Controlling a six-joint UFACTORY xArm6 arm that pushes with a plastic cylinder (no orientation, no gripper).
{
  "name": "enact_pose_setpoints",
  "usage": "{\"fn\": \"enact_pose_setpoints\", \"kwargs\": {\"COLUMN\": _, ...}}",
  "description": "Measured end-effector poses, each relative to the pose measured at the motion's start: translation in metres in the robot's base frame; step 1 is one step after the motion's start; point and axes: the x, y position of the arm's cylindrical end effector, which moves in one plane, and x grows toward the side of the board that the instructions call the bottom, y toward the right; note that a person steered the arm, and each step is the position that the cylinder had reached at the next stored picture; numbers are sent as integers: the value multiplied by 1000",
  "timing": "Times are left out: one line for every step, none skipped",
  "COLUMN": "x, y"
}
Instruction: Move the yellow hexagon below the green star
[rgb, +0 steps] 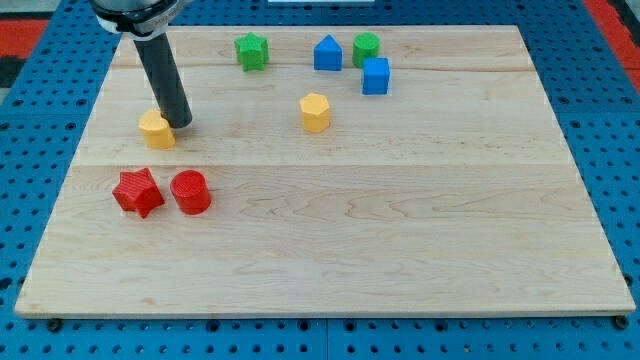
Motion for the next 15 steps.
{"fn": "enact_pose_setpoints", "kwargs": {"x": 13, "y": 44}}
{"fn": "enact_pose_setpoints", "kwargs": {"x": 42, "y": 97}}
{"fn": "enact_pose_setpoints", "kwargs": {"x": 50, "y": 158}}
{"fn": "enact_pose_setpoints", "kwargs": {"x": 18, "y": 219}}
{"fn": "enact_pose_setpoints", "kwargs": {"x": -11, "y": 219}}
{"fn": "enact_pose_setpoints", "kwargs": {"x": -19, "y": 215}}
{"fn": "enact_pose_setpoints", "kwargs": {"x": -14, "y": 196}}
{"fn": "enact_pose_setpoints", "kwargs": {"x": -10, "y": 155}}
{"fn": "enact_pose_setpoints", "kwargs": {"x": -14, "y": 128}}
{"fn": "enact_pose_setpoints", "kwargs": {"x": -35, "y": 129}}
{"fn": "enact_pose_setpoints", "kwargs": {"x": -37, "y": 121}}
{"fn": "enact_pose_setpoints", "kwargs": {"x": -34, "y": 114}}
{"fn": "enact_pose_setpoints", "kwargs": {"x": -38, "y": 97}}
{"fn": "enact_pose_setpoints", "kwargs": {"x": -49, "y": 92}}
{"fn": "enact_pose_setpoints", "kwargs": {"x": -44, "y": 77}}
